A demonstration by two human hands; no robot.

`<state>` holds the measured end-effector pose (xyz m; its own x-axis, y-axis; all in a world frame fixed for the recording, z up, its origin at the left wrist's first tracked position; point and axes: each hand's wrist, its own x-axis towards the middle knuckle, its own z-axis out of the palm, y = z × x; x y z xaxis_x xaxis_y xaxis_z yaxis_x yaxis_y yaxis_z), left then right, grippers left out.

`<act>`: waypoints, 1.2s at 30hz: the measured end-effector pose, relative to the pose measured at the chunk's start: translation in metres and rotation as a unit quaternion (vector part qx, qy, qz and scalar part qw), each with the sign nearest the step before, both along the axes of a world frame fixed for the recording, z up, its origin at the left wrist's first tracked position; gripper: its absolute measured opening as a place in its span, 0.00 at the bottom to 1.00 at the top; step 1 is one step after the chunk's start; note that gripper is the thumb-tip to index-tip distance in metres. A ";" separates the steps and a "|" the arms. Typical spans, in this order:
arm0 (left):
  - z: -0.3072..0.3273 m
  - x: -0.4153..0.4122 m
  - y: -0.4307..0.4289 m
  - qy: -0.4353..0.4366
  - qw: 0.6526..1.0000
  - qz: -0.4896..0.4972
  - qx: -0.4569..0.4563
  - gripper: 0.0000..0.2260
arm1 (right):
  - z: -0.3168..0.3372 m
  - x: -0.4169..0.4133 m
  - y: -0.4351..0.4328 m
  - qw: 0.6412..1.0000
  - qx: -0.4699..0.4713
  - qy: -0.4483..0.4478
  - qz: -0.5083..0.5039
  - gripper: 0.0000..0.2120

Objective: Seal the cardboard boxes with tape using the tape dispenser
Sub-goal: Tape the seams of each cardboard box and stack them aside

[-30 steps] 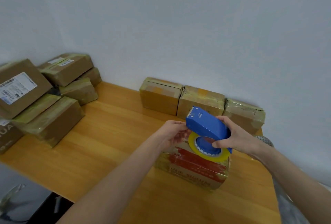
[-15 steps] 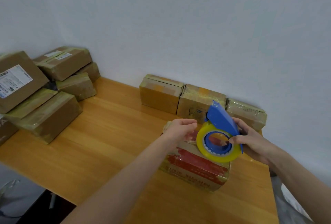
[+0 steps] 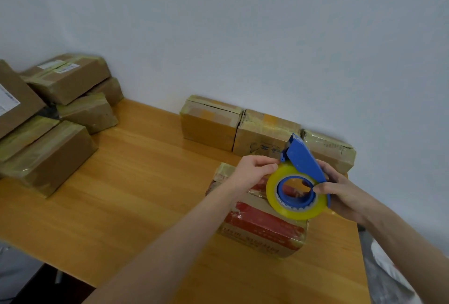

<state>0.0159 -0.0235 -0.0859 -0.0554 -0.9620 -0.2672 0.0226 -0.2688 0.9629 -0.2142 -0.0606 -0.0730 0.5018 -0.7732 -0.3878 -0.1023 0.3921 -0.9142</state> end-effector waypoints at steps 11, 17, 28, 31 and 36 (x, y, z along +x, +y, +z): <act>0.010 -0.002 -0.002 0.013 0.999 0.001 0.047 0.18 | 0.000 -0.010 0.002 0.997 -0.044 -0.029 0.049 0.41; 0.016 0.001 -0.002 0.066 0.995 -0.002 0.069 0.08 | 0.005 -0.009 0.007 0.995 -0.056 -0.046 0.062 0.41; 0.009 0.003 0.015 0.053 0.998 -0.037 -0.006 0.13 | 0.004 -0.010 0.006 0.997 -0.015 -0.067 0.033 0.44; 0.012 0.005 0.022 0.046 0.998 -0.016 -0.049 0.12 | 0.009 -0.004 0.007 0.996 -0.003 -0.091 0.019 0.44; 0.028 0.011 0.024 0.041 0.995 0.008 -0.093 0.10 | 0.019 0.006 0.011 0.988 0.014 -0.156 0.010 0.40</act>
<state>0.0268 0.0009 -0.0578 -0.0537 -0.9953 -0.0802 0.1058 -0.0855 0.9907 -0.2080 -0.0495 -0.0541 0.6151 -0.7532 -0.2331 0.1756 0.4192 -0.8908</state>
